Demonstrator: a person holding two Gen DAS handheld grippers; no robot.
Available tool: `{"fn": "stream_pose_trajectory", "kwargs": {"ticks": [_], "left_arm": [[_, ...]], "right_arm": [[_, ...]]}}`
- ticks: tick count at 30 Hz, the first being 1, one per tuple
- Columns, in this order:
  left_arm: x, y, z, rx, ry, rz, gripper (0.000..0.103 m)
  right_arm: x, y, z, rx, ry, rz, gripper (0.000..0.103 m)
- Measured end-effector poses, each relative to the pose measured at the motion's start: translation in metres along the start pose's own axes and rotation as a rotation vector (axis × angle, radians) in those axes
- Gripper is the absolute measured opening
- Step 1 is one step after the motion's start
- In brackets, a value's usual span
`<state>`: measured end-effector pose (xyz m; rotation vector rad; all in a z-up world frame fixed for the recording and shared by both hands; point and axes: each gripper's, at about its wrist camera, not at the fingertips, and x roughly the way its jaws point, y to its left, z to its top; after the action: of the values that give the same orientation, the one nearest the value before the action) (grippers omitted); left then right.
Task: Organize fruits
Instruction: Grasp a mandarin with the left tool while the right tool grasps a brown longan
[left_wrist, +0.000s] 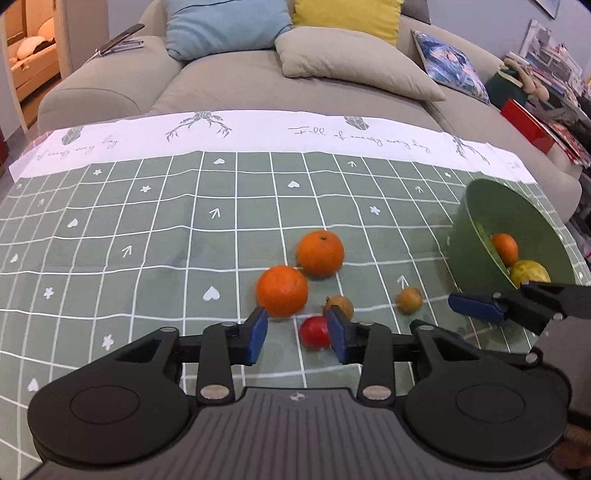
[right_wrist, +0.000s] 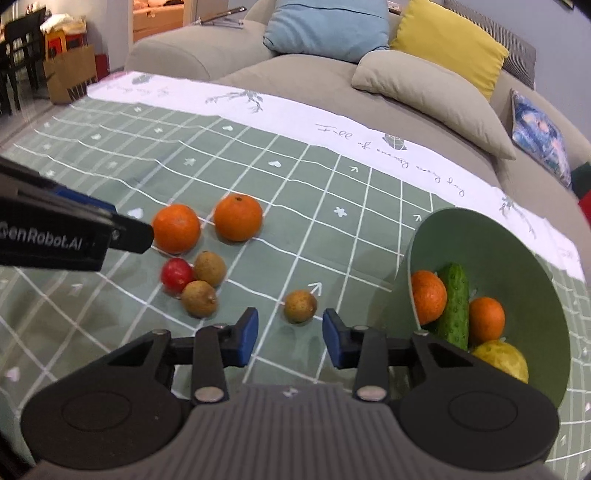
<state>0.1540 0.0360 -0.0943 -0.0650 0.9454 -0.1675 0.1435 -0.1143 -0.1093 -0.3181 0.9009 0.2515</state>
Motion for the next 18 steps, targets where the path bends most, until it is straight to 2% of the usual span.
{"fn": "stream_pose_trajectory", "kwargs": {"ticks": [2, 5, 12, 18], "left_arm": [[0.008, 0.003, 0.002, -0.019, 0.004, -0.003, 0.048], [0.018, 0.007, 0.006, -0.045, 0.010, -0.015, 0.056], [0.037, 0.010, 0.016, -0.043, 0.033, -0.013, 0.056], [0.049, 0.013, 0.019, -0.056, 0.053, -0.005, 0.056]], "right_arm": [[0.007, 0.003, 0.002, -0.015, 0.009, -0.019, 0.032], [0.016, 0.003, 0.005, -0.019, 0.021, -0.019, 0.030], [0.028, 0.003, 0.007, -0.041, 0.023, -0.023, 0.029], [0.035, 0.002, 0.005, -0.045, 0.038, -0.021, 0.024]]}}
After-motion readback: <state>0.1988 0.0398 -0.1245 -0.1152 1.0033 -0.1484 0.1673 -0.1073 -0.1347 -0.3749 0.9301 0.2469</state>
